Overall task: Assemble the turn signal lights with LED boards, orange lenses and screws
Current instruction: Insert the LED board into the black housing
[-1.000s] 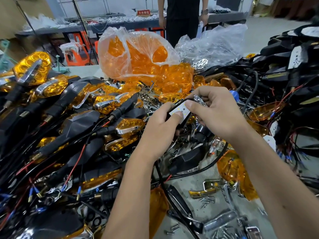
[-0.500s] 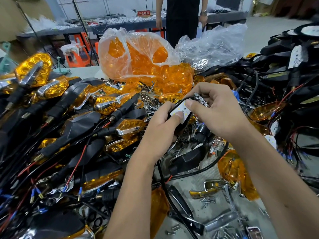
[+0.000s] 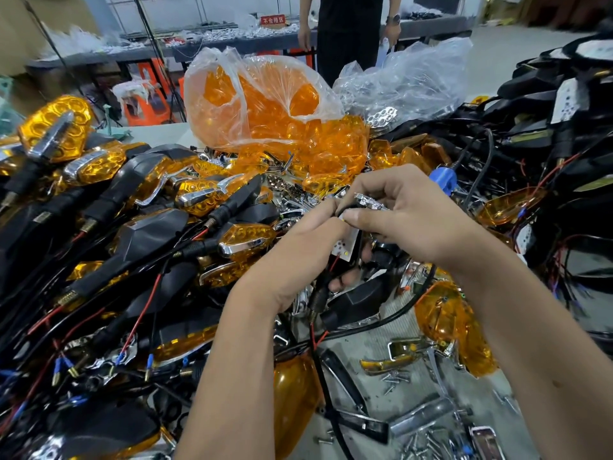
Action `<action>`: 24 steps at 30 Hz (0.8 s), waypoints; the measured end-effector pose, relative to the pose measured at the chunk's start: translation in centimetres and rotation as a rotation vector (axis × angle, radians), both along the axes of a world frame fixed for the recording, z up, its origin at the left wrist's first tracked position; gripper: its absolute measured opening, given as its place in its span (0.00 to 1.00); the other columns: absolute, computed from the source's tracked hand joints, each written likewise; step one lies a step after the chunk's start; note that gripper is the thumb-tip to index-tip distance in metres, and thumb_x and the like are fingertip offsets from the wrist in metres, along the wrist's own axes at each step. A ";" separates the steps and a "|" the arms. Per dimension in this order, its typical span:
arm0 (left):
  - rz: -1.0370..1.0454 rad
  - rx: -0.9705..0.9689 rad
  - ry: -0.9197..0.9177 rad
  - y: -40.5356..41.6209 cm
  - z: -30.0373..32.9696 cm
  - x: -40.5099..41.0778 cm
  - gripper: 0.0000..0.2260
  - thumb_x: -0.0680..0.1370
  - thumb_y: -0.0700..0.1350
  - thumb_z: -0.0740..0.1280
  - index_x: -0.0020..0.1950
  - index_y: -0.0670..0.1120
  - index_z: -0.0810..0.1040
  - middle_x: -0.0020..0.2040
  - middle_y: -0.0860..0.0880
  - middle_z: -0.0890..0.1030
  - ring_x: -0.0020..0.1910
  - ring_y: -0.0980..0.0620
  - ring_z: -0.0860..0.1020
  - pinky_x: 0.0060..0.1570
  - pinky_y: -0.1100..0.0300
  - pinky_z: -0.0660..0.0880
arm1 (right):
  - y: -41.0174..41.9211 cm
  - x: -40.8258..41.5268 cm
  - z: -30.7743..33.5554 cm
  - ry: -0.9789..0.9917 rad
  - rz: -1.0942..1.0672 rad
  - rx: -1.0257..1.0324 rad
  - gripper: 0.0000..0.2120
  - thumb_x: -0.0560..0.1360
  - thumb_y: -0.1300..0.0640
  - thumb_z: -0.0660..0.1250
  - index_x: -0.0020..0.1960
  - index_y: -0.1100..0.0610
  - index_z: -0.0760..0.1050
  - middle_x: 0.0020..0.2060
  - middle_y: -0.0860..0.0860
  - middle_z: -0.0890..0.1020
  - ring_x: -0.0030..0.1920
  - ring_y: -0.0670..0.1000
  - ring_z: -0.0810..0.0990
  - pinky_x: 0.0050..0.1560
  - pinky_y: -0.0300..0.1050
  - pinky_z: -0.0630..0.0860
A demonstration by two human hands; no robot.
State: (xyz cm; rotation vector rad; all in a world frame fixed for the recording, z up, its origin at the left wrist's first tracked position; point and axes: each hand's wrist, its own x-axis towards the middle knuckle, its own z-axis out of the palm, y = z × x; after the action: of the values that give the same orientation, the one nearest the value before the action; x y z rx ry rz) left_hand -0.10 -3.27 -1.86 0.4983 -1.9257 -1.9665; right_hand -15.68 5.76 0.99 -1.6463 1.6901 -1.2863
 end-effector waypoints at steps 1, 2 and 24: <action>0.006 -0.006 0.004 0.1 0.0 -0.1 0.11 0.80 0.45 0.59 0.61 0.42 0.70 0.39 0.44 0.79 0.29 0.46 0.73 0.25 0.59 0.67 | 0.0 -0.1 0.0 -0.016 0.006 -0.007 0.03 0.80 0.66 0.70 0.48 0.64 0.82 0.35 0.57 0.84 0.27 0.55 0.84 0.30 0.47 0.81; 0.007 -0.018 0.012 0.1 0.0 -0.2 0.08 0.82 0.44 0.58 0.59 0.42 0.70 0.39 0.44 0.79 0.29 0.47 0.73 0.25 0.60 0.67 | -0.1 -0.2 0.0 -0.027 0.009 -0.016 0.03 0.80 0.67 0.70 0.48 0.65 0.82 0.33 0.54 0.83 0.26 0.52 0.82 0.29 0.42 0.78; 0.337 0.194 0.163 0.4 -0.5 -1.7 0.13 0.83 0.38 0.53 0.48 0.44 0.76 0.36 0.46 0.78 0.27 0.49 0.72 0.24 0.61 0.66 | -0.7 -1.1 -0.8 -0.339 -0.207 0.026 0.04 0.81 0.64 0.63 0.51 0.56 0.73 0.34 0.51 0.77 0.36 0.52 0.75 0.36 0.49 0.75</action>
State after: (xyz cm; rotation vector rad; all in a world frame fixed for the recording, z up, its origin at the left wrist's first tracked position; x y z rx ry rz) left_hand -1.84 -2.88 -2.36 0.6448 -1.4536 -1.9122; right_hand -16.81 5.10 0.24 -1.1791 1.6867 -1.5337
